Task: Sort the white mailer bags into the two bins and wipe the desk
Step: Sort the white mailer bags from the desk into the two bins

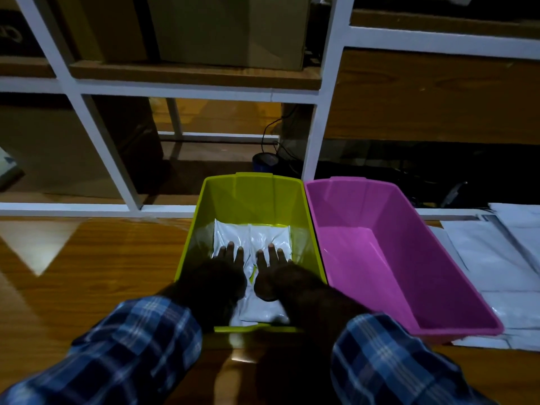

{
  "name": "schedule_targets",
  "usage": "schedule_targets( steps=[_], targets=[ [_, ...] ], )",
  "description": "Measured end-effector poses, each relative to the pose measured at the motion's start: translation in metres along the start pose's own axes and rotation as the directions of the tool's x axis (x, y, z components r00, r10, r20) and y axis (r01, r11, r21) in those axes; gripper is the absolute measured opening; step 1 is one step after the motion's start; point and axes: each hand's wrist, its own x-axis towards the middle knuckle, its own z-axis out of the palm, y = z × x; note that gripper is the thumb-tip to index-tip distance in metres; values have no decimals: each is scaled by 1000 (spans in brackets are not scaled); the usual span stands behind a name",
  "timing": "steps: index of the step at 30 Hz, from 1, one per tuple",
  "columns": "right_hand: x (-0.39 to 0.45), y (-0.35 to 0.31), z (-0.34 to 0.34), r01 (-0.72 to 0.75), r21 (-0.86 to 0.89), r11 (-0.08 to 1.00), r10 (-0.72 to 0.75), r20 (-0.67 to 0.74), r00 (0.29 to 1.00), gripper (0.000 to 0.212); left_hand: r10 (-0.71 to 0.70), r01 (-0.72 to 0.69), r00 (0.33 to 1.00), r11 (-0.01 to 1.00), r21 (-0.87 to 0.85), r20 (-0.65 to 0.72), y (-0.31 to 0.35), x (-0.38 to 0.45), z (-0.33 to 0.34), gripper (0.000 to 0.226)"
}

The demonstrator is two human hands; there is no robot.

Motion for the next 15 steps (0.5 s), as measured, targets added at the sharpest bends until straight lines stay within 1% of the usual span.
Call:
schedule_targets(
  steps=[1, 3, 4, 6, 7, 8, 10, 11, 12, 14, 15],
  targets=[
    [0, -2, -1, 4, -8, 1000, -3, 21, 1000, 66, -1, 1, 1000, 999, 35, -13, 1, 0, 1, 87],
    [2, -2, -2, -2, -21, 1000, 3, 42, 999, 65, -4, 3, 1000, 996, 93, 8, 2, 1, 7, 90],
    [3, -2, -2, -3, -25, 1000, 4, 47, 999, 64, 0, 1, 1000, 995, 100, -8, 2, 3, 6, 87],
    [2, 0, -5, -2, -37, 999, 4, 53, 999, 64, -30, 33, 999, 994, 105, -31, 3, 0, 1, 73],
    [2, 0, -3, 0, -24, 1000, 1, 44, 999, 65, -42, 43, 999, 995, 89, -12, 4, -1, -4, 68],
    [3, -1, -3, 3, -21, 1000, -3, 32, 999, 65, -32, 33, 999, 996, 84, -7, 5, 1, -7, 67],
    [4, -1, -3, 15, -2, 1000, -15, 6, 1000, 65, 5, 2, 999, 993, 115, -54, 8, 3, -13, 74],
    [5, 0, -3, 23, 7, 1000, -23, -10, 1000, 65, 29, -20, 997, 991, 135, -70, 4, 7, -10, 67],
    [3, 1, -5, 33, 7, 999, -33, -19, 999, 65, 61, -40, 989, 988, 147, -137, -1, 12, -3, 50],
    [-5, 0, -16, 47, -18, 999, -48, -36, 998, 64, 85, -71, 984, 993, 90, -158, -14, 31, 11, 22],
    [-9, -1, -24, 63, -32, 998, -64, -46, 997, 64, 98, -87, 981, 994, 72, -168, -18, 36, 7, 17]
  ],
)
